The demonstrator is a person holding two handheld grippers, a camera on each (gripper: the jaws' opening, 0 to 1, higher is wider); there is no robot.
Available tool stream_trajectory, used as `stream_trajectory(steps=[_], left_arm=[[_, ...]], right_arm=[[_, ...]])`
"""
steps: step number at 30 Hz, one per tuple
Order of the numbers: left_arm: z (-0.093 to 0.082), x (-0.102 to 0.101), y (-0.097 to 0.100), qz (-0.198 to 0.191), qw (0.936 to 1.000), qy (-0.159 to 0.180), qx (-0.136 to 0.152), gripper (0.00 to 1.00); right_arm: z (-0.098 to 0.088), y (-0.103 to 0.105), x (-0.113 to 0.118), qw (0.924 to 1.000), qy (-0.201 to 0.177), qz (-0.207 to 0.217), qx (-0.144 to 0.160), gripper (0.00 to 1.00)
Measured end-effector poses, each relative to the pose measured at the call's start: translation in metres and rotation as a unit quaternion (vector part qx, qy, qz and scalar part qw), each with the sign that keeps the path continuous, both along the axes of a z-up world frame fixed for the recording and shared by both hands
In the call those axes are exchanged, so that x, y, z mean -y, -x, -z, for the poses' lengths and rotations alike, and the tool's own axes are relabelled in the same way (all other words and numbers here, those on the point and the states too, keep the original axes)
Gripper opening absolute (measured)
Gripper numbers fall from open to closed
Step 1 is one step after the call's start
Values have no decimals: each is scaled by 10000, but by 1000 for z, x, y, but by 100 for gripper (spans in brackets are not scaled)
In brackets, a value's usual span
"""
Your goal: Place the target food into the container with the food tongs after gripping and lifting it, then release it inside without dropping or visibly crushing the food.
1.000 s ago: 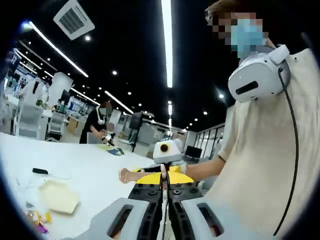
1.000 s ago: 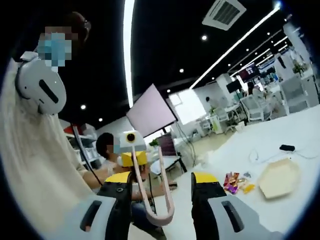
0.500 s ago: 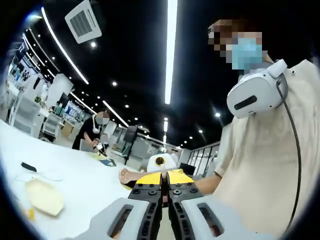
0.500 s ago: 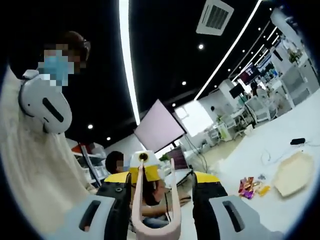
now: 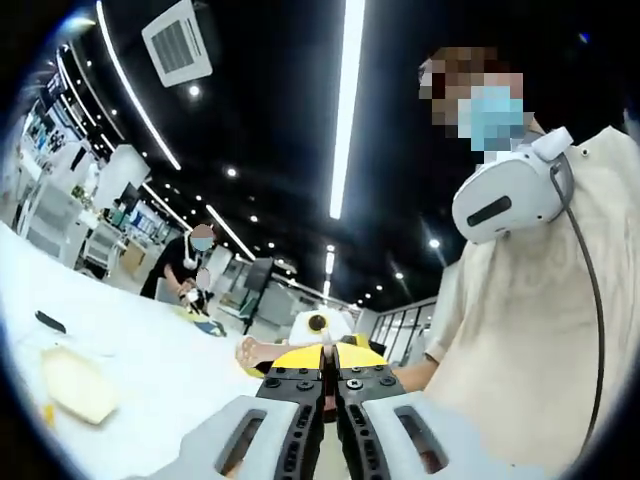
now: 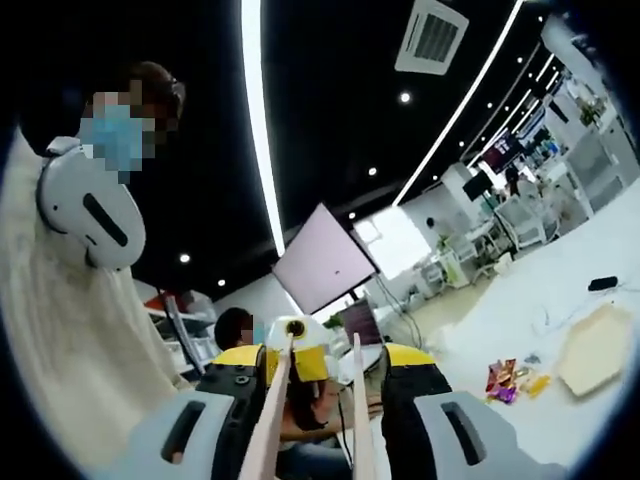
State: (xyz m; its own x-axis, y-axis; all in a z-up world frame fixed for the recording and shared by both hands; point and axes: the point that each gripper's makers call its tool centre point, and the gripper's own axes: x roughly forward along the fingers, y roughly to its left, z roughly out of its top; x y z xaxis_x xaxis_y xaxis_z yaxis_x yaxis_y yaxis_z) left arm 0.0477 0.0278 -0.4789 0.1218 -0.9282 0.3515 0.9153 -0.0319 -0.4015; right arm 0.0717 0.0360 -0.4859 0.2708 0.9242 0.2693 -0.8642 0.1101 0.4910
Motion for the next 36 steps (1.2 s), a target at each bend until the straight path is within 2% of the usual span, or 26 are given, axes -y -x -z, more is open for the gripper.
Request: stream_trajectory(steps=[7, 17, 19, 22, 31, 36], left_arm=[[-2, 0, 1, 45, 10000, 56, 8, 0], [1, -2, 4, 107, 9999, 5, 24, 0], [4, -3, 6, 227, 9997, 10, -38, 0], [10, -6, 7, 244, 9995, -185, -1, 0], [19, -10, 9, 274, 9978, -602, 83, 1], [14, -18, 5, 117, 9986, -513, 72, 1]], right_arm=[[-3, -2, -1, 9999, -120, 4, -49, 41], [-4, 4, -4, 9997, -126, -219, -65, 31], [-1, 8, -8, 9995, -16, -316, -49, 29], [6, 9, -11, 9993, 168, -328, -9, 29], [14, 7, -12, 9990, 359, -255, -80, 28], [17, 6, -9, 9985, 487, -243, 9, 28]])
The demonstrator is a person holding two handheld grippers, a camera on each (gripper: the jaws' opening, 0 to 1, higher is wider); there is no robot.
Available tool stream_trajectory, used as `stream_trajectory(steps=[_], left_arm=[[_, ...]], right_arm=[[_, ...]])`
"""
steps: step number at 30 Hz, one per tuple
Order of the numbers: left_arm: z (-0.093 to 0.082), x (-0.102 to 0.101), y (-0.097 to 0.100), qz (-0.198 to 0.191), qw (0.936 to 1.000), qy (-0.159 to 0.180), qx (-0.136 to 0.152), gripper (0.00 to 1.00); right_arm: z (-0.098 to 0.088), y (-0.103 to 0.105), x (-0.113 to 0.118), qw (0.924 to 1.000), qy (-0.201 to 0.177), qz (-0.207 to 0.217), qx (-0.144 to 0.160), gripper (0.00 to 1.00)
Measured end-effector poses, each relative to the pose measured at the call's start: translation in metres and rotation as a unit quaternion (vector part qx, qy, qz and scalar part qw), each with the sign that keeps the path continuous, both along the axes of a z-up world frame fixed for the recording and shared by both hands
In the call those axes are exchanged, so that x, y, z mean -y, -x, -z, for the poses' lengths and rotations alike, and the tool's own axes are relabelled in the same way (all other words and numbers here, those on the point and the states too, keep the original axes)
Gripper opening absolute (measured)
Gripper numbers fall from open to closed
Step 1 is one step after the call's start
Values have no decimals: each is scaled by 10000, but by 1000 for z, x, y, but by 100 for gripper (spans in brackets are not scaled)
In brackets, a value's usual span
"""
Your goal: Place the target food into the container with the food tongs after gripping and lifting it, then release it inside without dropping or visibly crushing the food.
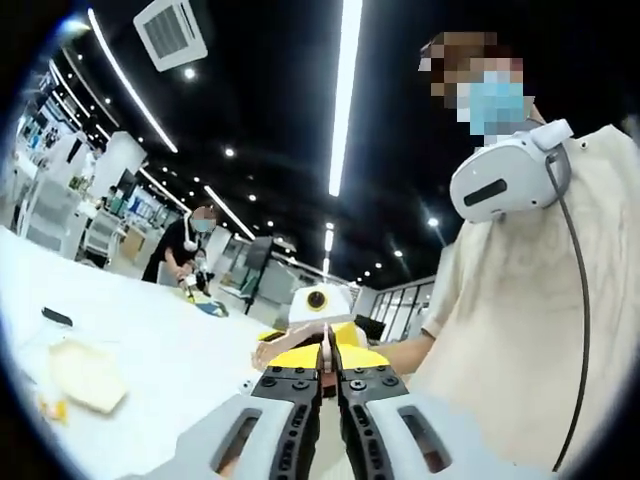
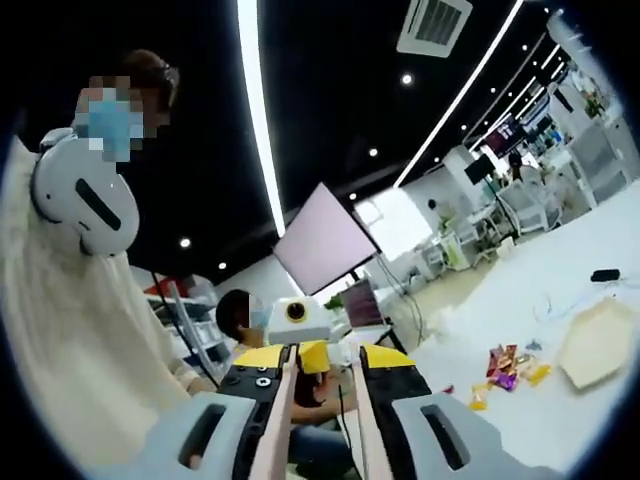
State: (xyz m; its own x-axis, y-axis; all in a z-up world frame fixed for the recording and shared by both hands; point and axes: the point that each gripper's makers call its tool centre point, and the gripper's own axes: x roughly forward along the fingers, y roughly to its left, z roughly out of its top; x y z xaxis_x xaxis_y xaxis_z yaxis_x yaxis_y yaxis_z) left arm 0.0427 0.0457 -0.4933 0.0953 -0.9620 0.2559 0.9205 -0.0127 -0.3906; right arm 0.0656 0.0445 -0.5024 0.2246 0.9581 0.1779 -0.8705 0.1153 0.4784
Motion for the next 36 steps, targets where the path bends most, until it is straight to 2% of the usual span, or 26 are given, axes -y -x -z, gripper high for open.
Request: stream_trajectory(steps=[5, 21, 26, 28, 34, 36], left_arm=[[1, 2, 2, 93, 9999, -42, -31, 1], [7, 5, 16, 649, 9976, -109, -207, 1], [12, 5, 11, 507, 9982, -261, -182, 1], [13, 4, 11, 489, 9981, -328, -166, 1], [20, 0, 13, 367, 9975, -579, -178, 1], [18, -2, 16, 408, 9976, -528, -199, 1]], right_arm=[[1, 0, 0, 10000, 36, -20, 37, 28], [7, 19, -1, 9972, 270, -678, 182, 28], [12, 16, -1, 9972, 395, -570, 276, 27], [15, 16, -2, 9972, 438, -611, 17, 26], [18, 18, -7, 9937, 862, -519, 501, 25], [15, 22, -10, 9936, 816, -649, 440, 25]])
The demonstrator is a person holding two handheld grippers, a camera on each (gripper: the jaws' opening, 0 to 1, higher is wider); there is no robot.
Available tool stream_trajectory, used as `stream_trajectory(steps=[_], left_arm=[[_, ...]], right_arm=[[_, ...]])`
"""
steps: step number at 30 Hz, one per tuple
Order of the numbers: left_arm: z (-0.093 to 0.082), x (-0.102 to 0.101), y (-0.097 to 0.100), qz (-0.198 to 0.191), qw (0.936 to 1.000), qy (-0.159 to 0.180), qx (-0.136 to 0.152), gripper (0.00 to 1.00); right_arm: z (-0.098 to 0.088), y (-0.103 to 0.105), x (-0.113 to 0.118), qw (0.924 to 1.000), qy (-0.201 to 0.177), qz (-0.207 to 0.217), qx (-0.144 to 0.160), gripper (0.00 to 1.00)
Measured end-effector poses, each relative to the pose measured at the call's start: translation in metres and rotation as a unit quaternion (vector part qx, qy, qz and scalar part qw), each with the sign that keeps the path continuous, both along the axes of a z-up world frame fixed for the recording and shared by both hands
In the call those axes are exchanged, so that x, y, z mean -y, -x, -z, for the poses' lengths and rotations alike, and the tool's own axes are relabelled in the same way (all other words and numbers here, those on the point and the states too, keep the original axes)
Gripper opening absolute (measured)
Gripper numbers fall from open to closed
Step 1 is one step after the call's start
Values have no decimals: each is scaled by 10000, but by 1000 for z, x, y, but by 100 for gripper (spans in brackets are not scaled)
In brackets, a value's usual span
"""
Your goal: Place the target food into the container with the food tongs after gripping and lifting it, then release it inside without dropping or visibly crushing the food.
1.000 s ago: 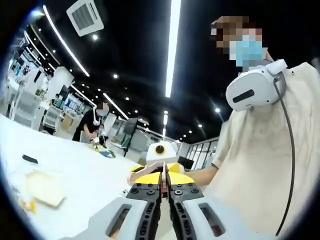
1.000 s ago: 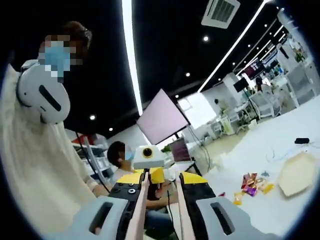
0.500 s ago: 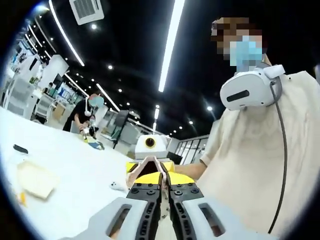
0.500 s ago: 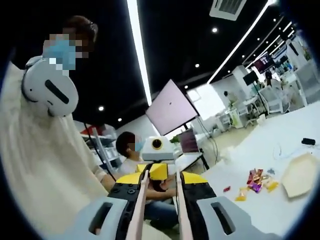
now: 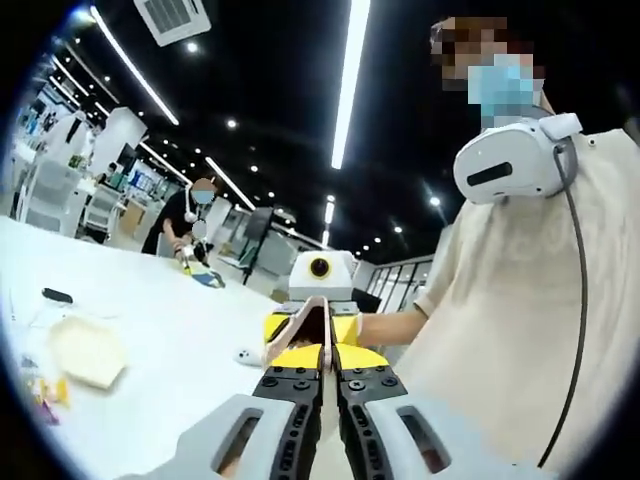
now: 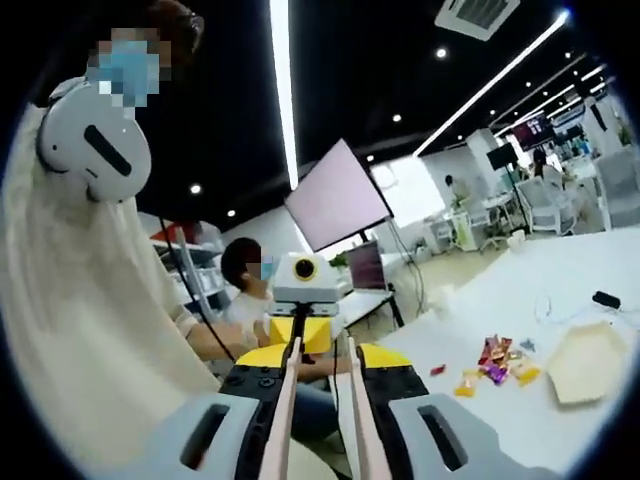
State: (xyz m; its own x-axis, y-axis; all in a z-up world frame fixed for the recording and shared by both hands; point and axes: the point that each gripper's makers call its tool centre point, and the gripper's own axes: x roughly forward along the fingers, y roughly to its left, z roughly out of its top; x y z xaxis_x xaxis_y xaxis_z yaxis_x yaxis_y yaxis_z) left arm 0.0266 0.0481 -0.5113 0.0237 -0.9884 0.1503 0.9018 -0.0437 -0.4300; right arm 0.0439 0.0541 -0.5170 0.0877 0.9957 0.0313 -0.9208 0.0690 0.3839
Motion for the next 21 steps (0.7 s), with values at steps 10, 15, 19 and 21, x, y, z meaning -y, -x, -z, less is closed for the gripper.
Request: stream_trajectory(steps=[10, 15, 19, 21], left_arm=[[-6, -11, 0, -132, 9999, 60, 19, 0], [-2, -20, 1, -261, 9996, -53, 31, 1], [1, -25, 0, -399, 9991, -107, -4, 1], [2, -28, -1, -478, 9988, -134, 26, 1]], right_arm=[[-5, 0, -9, 9999, -51, -51, 101, 26], [-1, 1, -18, 9998, 29, -192, 46, 25], [4, -2, -24, 9994, 50, -270, -208, 26], [5, -3, -27, 9992, 50, -285, -276, 26]])
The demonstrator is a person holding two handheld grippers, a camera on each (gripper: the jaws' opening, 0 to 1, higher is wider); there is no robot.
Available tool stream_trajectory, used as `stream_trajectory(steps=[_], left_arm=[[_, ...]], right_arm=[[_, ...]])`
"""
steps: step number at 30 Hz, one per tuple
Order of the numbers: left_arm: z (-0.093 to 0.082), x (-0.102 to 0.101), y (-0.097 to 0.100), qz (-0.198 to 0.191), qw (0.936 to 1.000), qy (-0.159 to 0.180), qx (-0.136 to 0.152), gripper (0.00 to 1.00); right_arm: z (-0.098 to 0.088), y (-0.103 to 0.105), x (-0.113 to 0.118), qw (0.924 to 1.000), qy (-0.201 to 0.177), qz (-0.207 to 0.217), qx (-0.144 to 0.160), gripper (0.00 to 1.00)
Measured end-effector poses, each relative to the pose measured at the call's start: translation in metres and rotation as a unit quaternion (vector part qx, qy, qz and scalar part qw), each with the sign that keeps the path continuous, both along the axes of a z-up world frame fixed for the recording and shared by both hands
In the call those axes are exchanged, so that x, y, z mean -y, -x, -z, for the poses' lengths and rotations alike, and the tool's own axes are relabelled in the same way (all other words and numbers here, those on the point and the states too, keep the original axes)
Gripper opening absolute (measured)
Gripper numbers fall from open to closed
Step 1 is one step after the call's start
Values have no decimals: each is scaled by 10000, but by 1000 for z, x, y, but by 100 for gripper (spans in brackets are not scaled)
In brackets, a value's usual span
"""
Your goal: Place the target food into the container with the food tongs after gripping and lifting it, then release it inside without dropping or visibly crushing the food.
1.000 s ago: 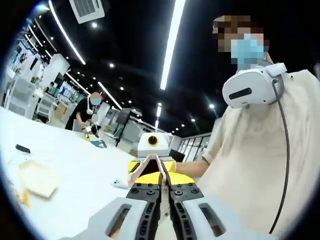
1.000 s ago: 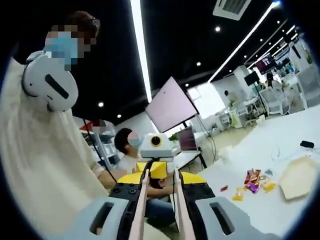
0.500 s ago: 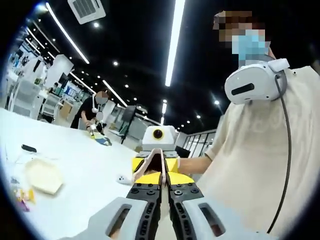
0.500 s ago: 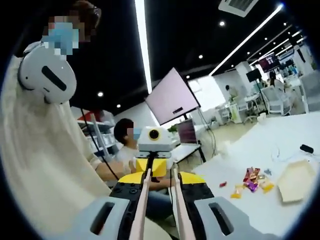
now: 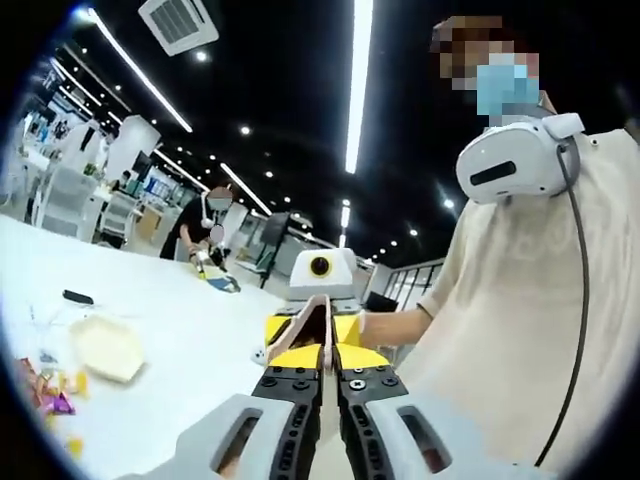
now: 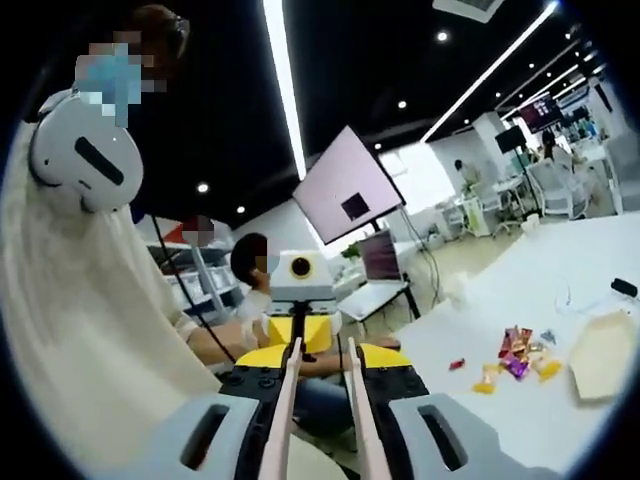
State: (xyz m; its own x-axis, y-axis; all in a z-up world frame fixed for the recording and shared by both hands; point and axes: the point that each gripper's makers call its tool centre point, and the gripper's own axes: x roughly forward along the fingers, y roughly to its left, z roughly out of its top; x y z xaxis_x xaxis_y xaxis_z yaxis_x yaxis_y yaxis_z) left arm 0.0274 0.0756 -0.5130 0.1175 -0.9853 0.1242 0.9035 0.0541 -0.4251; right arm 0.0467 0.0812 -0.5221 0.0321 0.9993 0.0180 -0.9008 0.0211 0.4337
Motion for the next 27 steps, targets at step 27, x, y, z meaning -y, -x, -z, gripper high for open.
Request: stream_trajectory(steps=[27], left_arm=[[27, -86, -33, -1906, 9789, -710, 199, 18]], right_arm=[[50, -36, -37, 9962, 846, 191, -99, 26]])
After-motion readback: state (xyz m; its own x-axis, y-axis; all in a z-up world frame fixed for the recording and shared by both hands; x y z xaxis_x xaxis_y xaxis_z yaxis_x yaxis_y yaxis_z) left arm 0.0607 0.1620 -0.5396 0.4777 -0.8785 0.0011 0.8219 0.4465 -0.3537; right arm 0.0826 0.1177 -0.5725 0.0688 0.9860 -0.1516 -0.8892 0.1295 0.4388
